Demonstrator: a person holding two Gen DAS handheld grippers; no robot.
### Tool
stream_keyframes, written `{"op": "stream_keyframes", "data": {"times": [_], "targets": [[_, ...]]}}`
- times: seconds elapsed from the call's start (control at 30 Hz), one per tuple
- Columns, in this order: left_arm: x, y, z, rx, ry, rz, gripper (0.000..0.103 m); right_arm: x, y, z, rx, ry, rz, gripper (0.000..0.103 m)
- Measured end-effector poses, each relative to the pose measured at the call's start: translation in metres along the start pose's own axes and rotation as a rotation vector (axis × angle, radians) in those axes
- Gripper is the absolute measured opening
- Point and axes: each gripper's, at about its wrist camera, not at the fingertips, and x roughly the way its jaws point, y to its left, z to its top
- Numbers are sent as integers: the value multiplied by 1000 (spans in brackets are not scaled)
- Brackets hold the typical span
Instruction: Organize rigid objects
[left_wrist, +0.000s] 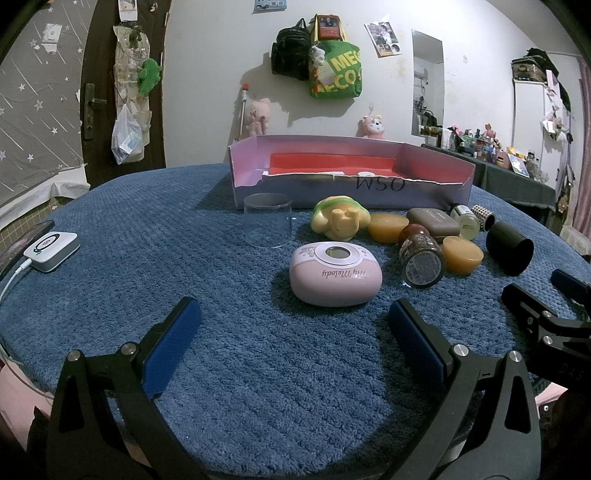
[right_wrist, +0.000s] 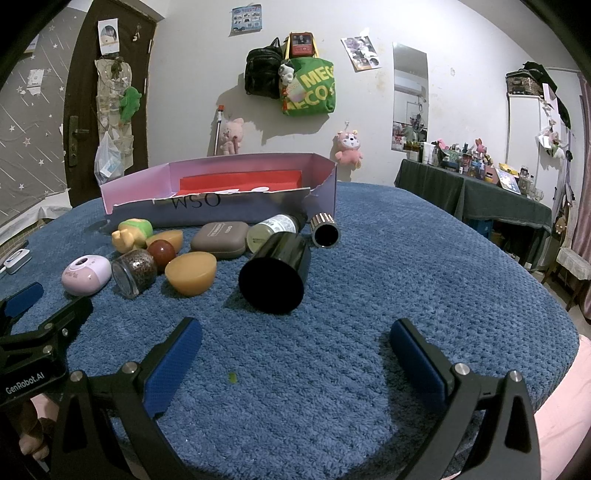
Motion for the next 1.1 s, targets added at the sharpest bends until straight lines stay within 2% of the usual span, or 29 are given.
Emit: {"op": "stream_keyframes", "data": {"times": [1.1], "targets": [[0, 0, 0, 8, 0, -31, 103, -1, 0, 0, -3, -3, 4, 103]]}}
